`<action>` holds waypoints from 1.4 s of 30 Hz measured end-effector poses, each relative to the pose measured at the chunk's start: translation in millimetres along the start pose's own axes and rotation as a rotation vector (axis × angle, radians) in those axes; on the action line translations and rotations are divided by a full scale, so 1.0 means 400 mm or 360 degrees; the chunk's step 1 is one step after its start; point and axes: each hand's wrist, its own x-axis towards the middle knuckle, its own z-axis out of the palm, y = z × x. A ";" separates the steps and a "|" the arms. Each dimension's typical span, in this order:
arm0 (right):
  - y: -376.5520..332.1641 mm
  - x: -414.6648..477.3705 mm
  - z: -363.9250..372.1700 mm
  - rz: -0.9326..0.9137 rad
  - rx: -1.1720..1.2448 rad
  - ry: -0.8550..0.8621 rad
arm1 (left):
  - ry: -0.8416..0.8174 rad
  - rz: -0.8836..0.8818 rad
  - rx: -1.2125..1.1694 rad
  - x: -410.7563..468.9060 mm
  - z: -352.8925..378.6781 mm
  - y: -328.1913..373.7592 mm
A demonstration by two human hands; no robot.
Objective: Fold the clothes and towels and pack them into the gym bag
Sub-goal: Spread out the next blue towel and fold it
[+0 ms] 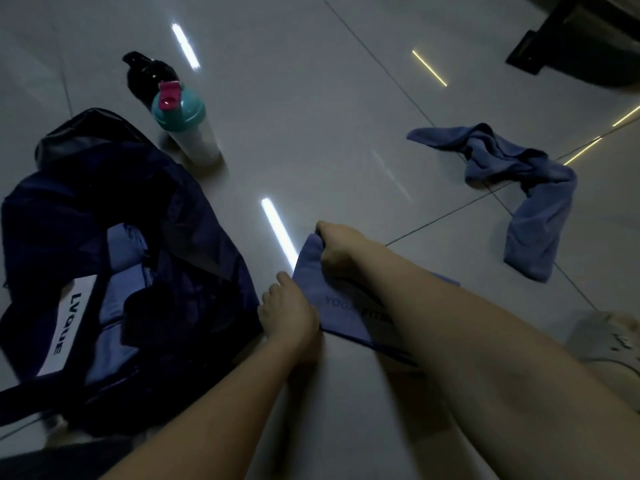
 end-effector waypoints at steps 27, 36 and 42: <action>0.126 -0.431 -0.475 -0.0279 0.1647 0.0933 | 0.0173 0.1041 -0.1596 -0.022 -0.560 0.196; 0.151 -0.428 -0.182 -0.0008 0.1416 0.0597 | -0.0072 0.0898 -0.1143 -0.004 -0.351 0.056; 0.197 -0.474 0.075 0.0211 0.1273 0.0135 | -0.0654 0.0822 -0.0683 -0.052 -0.144 -0.076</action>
